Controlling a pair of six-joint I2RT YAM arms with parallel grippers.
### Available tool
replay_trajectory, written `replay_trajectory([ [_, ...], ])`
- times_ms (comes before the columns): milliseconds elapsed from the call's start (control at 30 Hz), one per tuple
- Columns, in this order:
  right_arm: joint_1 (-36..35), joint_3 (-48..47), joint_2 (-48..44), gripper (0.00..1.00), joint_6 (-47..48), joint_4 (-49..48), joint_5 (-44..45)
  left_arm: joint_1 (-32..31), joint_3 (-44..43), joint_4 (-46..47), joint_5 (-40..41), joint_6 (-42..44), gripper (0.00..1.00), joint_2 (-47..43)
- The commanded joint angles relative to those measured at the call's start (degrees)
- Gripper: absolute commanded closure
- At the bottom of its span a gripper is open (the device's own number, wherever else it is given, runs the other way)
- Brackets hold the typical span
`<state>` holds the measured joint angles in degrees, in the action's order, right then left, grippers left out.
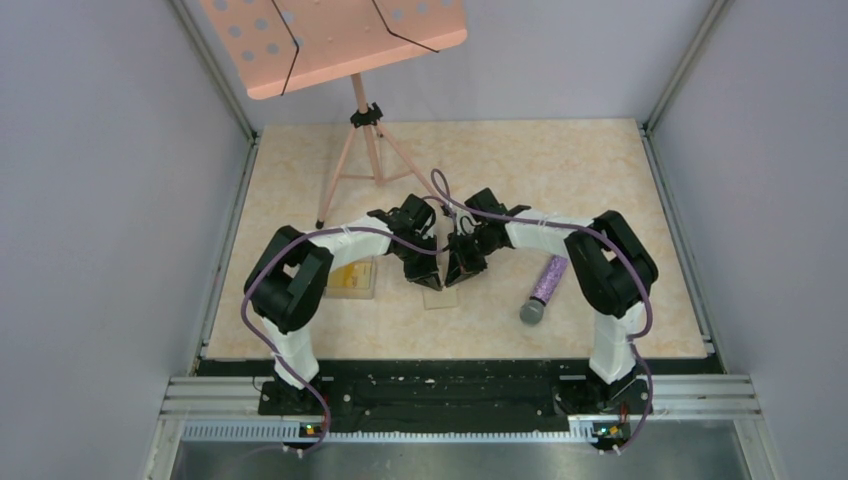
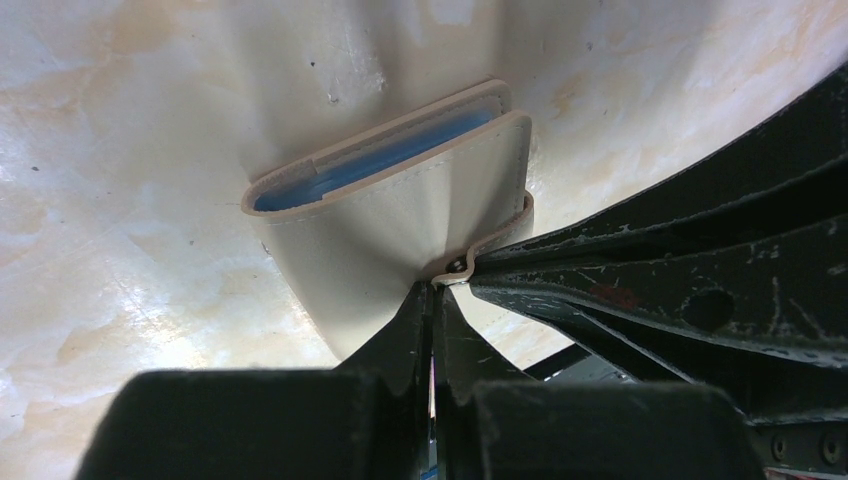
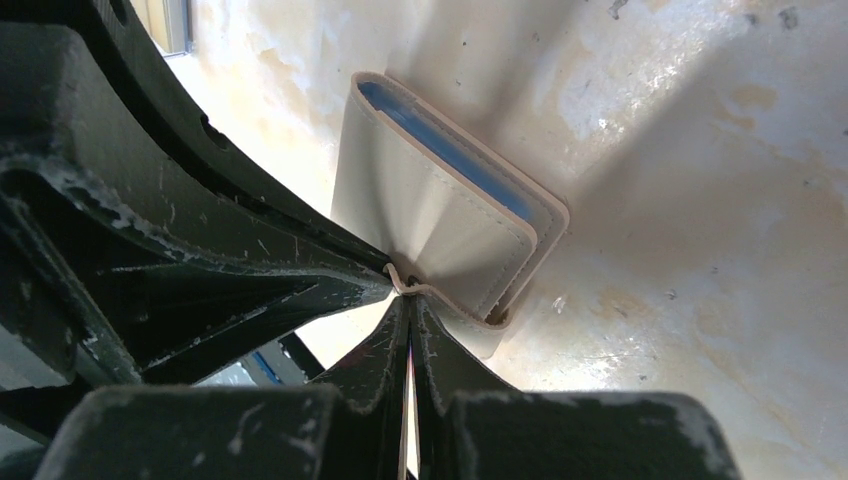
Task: Put the credit cards into the card holder
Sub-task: Close the card holder at the center of the board.
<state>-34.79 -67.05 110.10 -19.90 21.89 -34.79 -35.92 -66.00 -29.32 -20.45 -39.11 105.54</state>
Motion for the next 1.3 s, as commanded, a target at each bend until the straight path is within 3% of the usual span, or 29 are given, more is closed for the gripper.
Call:
replay_trajectory([
  [0, -1.67, 0.29, 3.39, 1.0, 3.84, 3.54, 10.06, -0.78, -0.87, 1.32, -0.05, 0.67, 1.0, 1.94],
  [333, 0.28, 3.34, -6.25, 1.0, -1.71, -7.89, 0.82, -0.75, -2.15, 3.25, -1.91, -0.27, 1.0, -3.48],
  [567, 1.06, 5.77, -8.55, 1.0, -3.1, -11.66, -0.72, -0.73, -2.59, 4.19, -3.33, -1.07, 1.0, -4.67],
  [1267, 1.03, 5.25, -6.51, 1.0, -1.87, -9.47, 0.37, -0.22, -2.29, 0.88, 1.0, -0.62, 1.0, -1.6],
])
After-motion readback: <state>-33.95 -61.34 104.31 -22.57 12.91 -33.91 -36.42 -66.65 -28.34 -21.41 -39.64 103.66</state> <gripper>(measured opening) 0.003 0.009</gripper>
